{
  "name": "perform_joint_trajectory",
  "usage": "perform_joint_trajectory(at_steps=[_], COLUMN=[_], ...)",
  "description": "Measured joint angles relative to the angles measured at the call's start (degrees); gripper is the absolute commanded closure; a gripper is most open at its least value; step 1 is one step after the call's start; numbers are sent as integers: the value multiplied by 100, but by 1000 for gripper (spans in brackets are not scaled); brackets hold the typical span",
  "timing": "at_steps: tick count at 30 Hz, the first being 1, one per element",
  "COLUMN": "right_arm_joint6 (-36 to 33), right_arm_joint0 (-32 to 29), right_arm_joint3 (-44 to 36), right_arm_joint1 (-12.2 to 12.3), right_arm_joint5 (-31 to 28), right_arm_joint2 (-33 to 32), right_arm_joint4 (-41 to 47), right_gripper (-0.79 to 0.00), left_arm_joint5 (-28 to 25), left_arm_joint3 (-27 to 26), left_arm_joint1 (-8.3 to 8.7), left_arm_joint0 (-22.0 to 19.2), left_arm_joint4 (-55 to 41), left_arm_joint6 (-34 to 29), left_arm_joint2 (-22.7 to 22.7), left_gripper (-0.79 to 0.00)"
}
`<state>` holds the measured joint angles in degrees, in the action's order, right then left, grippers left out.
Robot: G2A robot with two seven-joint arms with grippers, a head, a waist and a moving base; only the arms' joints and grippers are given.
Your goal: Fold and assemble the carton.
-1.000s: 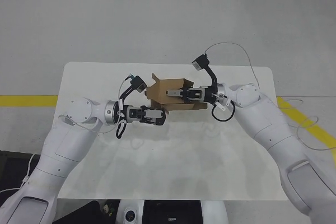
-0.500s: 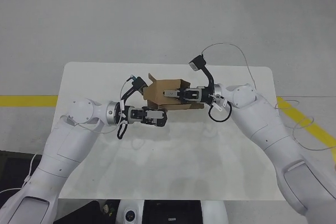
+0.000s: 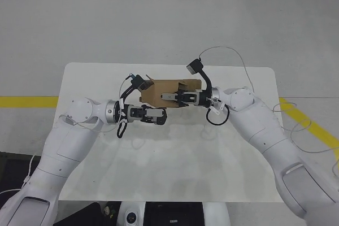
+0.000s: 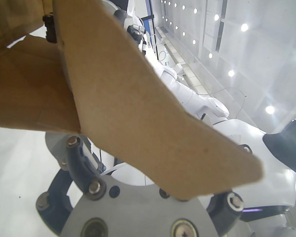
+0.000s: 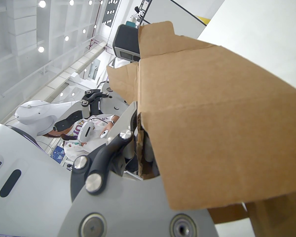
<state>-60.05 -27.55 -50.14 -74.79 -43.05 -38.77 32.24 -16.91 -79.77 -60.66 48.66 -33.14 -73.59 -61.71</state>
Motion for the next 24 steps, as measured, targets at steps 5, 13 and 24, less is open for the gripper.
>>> perform_joint_trajectory(at_steps=[5, 13, 24], right_arm_joint6=[-3, 27, -393], right_arm_joint0=[-27, -51, -76], right_arm_joint3=[-23, -45, 124], right_arm_joint1=[-13, -36, 159], right_arm_joint5=[25, 33, 274], right_arm_joint2=[-75, -222, -735], right_arm_joint4=[-98, -148, -54], right_gripper=[0, 0, 0], left_arm_joint5=[4, 24, -26], left_arm_joint3=[-27, -38, 96], left_arm_joint1=[-4, -10, 46], left_arm_joint0=[19, 31, 104], left_arm_joint4=[-11, -6, 105], left_arm_joint6=[-8, -27, 48], left_arm_joint2=[-9, -19, -300], left_gripper=[-785, -785, -785])
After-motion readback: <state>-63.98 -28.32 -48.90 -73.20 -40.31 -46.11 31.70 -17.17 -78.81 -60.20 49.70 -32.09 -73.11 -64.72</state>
